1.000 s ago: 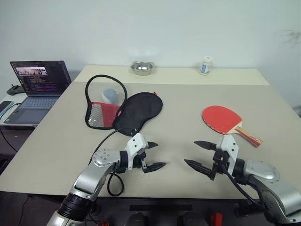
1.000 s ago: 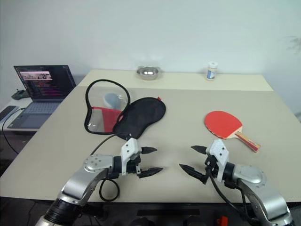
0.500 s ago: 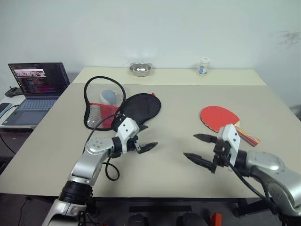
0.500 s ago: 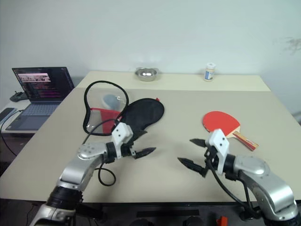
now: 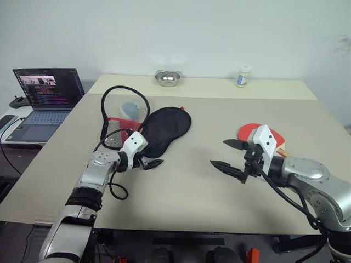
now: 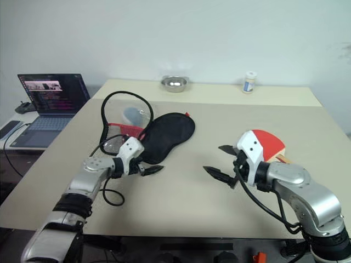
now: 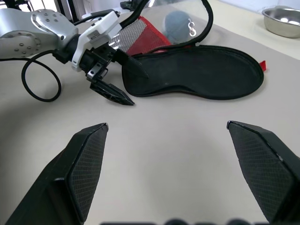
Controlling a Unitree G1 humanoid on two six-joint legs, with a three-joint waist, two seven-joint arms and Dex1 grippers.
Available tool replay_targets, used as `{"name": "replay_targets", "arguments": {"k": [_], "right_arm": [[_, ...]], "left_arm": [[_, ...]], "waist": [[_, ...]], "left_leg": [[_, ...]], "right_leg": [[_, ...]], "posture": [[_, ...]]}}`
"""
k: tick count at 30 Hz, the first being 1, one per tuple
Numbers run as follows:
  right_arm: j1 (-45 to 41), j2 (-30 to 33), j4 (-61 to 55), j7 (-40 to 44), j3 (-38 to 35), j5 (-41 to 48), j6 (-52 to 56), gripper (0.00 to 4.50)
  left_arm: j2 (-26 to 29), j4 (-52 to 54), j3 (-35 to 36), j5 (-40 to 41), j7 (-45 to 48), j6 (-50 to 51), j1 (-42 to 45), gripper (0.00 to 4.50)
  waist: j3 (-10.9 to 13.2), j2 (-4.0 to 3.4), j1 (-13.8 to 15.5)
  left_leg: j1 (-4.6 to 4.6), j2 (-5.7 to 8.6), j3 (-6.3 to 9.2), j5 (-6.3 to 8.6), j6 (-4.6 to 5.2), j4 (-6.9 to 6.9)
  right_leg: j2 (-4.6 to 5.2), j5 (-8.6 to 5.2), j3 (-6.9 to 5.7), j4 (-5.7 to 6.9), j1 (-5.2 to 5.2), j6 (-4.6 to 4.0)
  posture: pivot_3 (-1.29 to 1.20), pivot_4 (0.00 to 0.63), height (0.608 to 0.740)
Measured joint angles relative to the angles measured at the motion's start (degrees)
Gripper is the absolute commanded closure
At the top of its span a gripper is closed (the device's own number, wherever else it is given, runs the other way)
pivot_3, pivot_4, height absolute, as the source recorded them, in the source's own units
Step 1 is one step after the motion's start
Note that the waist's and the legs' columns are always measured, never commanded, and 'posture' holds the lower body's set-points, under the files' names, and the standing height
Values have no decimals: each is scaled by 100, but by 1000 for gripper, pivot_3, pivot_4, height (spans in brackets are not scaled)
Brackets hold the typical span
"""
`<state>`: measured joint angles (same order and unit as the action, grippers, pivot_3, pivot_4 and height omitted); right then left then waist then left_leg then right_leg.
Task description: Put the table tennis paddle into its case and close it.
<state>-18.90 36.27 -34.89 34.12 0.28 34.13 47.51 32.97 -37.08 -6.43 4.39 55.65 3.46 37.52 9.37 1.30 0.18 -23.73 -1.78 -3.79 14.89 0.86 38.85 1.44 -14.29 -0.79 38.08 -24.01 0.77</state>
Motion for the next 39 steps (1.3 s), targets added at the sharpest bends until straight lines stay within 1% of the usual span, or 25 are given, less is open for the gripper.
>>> {"name": "replay_targets", "arguments": {"k": [4,7,13,18,19,22,25,28,31,34,39], "right_arm": [[25,-8,-46,-37,29,-56,-89,29],[26,-10,-45,-40,28,-127,-158,0],[26,-48,-29,-43,27,-138,-283,0],[24,-137,-23,-69,-34,-129,-318,0],[24,-137,-22,-69,-64,-128,-319,0],[23,-119,19,-70,-164,-128,-319,0],[18,-101,36,-57,-180,-129,-319,0],[34,23,59,-14,-236,-132,-319,0],[153,134,62,65,-299,-131,-321,0],[281,213,70,94,-352,-133,-321,0],[538,461,8,205,-490,-127,-322,0]], "left_arm": [[-9,-242,-6,-40,169,-151,109,0],[1,-293,21,-6,376,-150,115,546],[95,-279,90,148,832,113,55,2567],[117,-267,242,230,851,330,16,4293],[103,-186,288,268,851,434,5,4472],[-34,251,431,523,859,1100,-124,4472],[-220,841,378,712,876,1623,-273,4472],[-490,1721,126,883,877,2228,-395,4472],[-751,2273,-158,951,867,2584,-437,4472],[-912,2487,-349,982,849,2768,-500,4472],[-1423,2399,-719,954,747,2737,-494,4472]], "waist": [[-2,2,-7],[-3,3,-16],[-3,3,-38],[-4,5,-50],[-4,6,-50],[-4,6,-41],[-4,7,-14],[-4,9,12],[-4,10,2],[-4,9,-17],[-4,9,-15]], "left_leg": [[2,-2,2,-1,0,4],[0,-2,1,-1,0,3],[-2,-4,0,-1,0,2],[0,-9,1,-1,0,2],[0,-8,0,-1,0,2],[-4,-5,0,-1,0,4],[-8,-2,3,-1,0,5],[-11,3,4,-1,0,6],[-10,3,4,-1,0,6],[-8,-2,8,-1,0,6],[-7,2,8,-1,0,6]], "right_leg": [[-3,1,-1,5,1,-1],[-4,1,0,1,0,-1],[-5,0,1,1,-3,-2],[-10,0,0,5,-3,-2],[-9,0,2,5,-3,-2],[-6,0,1,3,-3,-1],[-4,1,0,1,-4,-1],[0,1,0,0,-3,-1],[-2,1,2,0,-3,-1],[-9,0,2,4,-4,-1],[-9,-1,3,3,-3,1]], "posture": [[0,150,740],[0,150,740],[0,150,740],[0,150,740],[0,150,740],[0,150,740],[0,150,740],[0,150,740],[0,150,740],[0,150,740],[0,150,740]]}}
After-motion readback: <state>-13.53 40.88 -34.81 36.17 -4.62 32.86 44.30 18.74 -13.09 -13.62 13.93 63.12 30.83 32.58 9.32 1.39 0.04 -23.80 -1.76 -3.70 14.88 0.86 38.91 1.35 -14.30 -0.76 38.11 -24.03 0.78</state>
